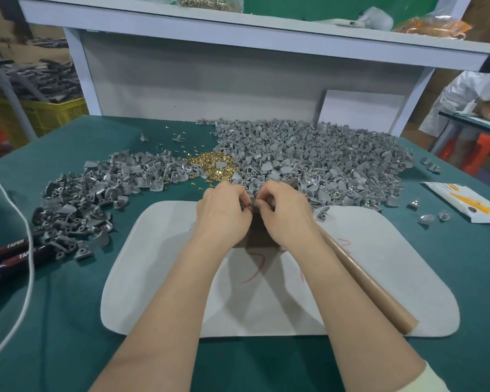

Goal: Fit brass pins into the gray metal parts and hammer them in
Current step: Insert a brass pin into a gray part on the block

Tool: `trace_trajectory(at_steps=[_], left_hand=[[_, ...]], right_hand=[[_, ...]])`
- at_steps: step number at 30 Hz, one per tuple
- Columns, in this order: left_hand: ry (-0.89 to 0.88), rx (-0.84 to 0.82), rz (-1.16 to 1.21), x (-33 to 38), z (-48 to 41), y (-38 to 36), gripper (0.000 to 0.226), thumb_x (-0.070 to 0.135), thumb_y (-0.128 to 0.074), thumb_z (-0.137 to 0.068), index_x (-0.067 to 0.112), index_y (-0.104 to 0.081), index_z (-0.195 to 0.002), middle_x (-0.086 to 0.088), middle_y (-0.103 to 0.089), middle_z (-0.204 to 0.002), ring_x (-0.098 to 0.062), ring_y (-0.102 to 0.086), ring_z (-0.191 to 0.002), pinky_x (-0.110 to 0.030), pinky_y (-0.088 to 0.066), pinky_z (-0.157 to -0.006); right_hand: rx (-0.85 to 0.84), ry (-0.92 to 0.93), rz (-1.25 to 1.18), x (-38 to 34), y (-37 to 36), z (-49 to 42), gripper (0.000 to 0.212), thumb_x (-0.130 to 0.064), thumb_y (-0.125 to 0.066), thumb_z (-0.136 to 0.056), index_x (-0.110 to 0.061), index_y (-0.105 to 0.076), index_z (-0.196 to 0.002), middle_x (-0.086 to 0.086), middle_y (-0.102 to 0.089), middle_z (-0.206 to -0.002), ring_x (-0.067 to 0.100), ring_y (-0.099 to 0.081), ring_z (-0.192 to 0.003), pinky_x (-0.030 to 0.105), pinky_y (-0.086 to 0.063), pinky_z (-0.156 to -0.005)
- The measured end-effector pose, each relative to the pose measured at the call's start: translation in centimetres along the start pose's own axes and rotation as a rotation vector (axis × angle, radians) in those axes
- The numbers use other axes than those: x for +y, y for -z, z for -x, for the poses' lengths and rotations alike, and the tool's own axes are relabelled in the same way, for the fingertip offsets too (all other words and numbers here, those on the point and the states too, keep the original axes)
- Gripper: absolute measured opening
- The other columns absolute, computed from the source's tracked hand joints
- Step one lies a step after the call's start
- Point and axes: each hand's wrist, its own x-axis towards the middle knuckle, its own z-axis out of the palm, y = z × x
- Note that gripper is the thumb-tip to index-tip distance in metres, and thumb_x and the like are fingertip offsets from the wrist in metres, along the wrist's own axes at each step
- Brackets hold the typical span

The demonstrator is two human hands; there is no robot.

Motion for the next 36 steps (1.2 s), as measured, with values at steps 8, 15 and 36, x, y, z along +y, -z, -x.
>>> trace_trajectory(at_steps=[8, 15, 36], left_hand=[[-0.012, 0.006, -0.001, -0.1, 0.0, 0.0, 0.006, 0.019, -0.061, -0.088, 0.018, -0.066, -0.092, -0.006, -0.058, -0.11, -0.028, -0.052, -0.109, -0.043, -0.044, -0.093], [-0.022, 0.019, 0.001, -0.1, 0.1, 0.0, 0.004, 0.023, -0.062, -0.088, 0.021, -0.065, -0.087, -0.005, -0.059, -0.108, -0.027, -0.053, -0.107, -0.042, -0.045, -0.093], [-0.025, 0.018, -0.02, -0.2, -0.1, -0.2, 0.005, 0.02, -0.061, -0.088, 0.019, -0.065, -0.09, -0.006, -0.059, -0.109, -0.029, -0.053, -0.106, -0.043, -0.044, -0.093]], right_hand=[[-0.115, -0.076, -0.061, -0.1, 0.6, -0.3, 0.004, -0.019, -0.058, -0.09, -0.021, -0.061, -0.088, -0.004, -0.059, -0.088, 0.013, -0.049, -0.079, 0.025, -0.031, -0.067], [-0.131, -0.15, -0.237, -0.1, 1.7, -0.2, 0.012, -0.017, -0.058, -0.091, -0.015, -0.07, -0.093, 0.002, -0.071, -0.096, 0.019, -0.062, -0.095, 0.035, -0.046, -0.091], [-0.052, -0.178, -0.062, -1.1, 0.7, -0.1, 0.014, -0.02, -0.056, -0.089, -0.017, -0.07, -0.089, 0.003, -0.068, -0.096, 0.021, -0.06, -0.093, 0.025, -0.041, -0.075]])
